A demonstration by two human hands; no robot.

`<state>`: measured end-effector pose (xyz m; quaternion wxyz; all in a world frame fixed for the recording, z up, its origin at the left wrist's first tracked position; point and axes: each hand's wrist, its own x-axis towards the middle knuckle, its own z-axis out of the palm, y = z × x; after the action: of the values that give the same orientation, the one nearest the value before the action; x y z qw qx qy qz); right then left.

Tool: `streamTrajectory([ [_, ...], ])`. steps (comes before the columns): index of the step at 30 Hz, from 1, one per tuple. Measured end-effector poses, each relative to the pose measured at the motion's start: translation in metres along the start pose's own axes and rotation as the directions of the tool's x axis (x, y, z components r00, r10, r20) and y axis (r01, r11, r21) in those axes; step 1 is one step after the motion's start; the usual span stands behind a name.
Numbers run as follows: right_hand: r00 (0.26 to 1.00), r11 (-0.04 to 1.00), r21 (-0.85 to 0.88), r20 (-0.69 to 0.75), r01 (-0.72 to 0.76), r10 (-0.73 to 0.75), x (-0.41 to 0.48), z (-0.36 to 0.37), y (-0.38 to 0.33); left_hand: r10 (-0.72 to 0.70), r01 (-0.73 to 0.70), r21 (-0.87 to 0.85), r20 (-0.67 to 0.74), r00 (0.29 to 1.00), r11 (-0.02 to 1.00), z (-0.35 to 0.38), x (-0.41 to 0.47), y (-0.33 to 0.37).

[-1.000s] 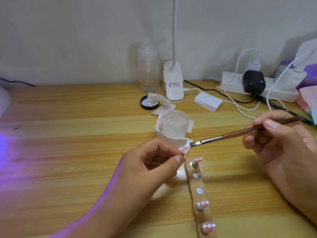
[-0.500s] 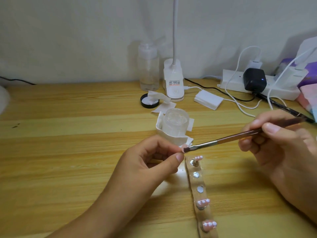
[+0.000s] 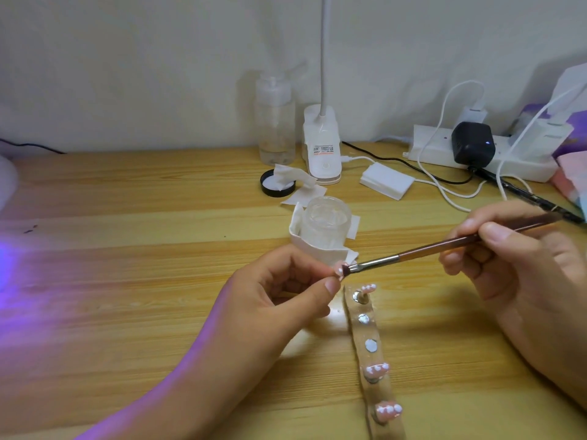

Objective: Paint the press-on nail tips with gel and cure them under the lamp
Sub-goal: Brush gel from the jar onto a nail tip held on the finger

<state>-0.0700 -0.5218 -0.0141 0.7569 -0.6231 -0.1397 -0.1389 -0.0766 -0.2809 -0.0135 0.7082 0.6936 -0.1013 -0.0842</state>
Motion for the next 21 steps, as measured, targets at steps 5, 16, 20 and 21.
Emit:
streamTrajectory([
  [5, 0.998, 0.998, -0.038, -0.032, 0.045, -0.046, 0.002, -0.003, 0.000, -0.012, 0.011, -0.022, -0.007, 1.000, 1.000, -0.001, -0.001, 0.001],
  [16, 0.987, 0.987, 0.139, -0.131, -0.077, 0.096, 0.011, -0.011, 0.002, -0.001, 0.003, -0.021, 0.080, 0.997, 1.000, -0.002, -0.001, 0.000],
  [20, 0.988, 0.988, 0.133, -0.125, -0.073, 0.090, 0.010, -0.010, 0.002, 0.007, -0.044, 0.174, 0.210, 0.978, 0.984, 0.004, -0.005, -0.001],
  [21, 0.988, 0.988, 0.136, -0.124, -0.073, 0.090, 0.009, -0.010, 0.002, 0.025, -0.077, 0.225, 0.222, 0.975, 0.971, 0.006, -0.005, -0.002],
])
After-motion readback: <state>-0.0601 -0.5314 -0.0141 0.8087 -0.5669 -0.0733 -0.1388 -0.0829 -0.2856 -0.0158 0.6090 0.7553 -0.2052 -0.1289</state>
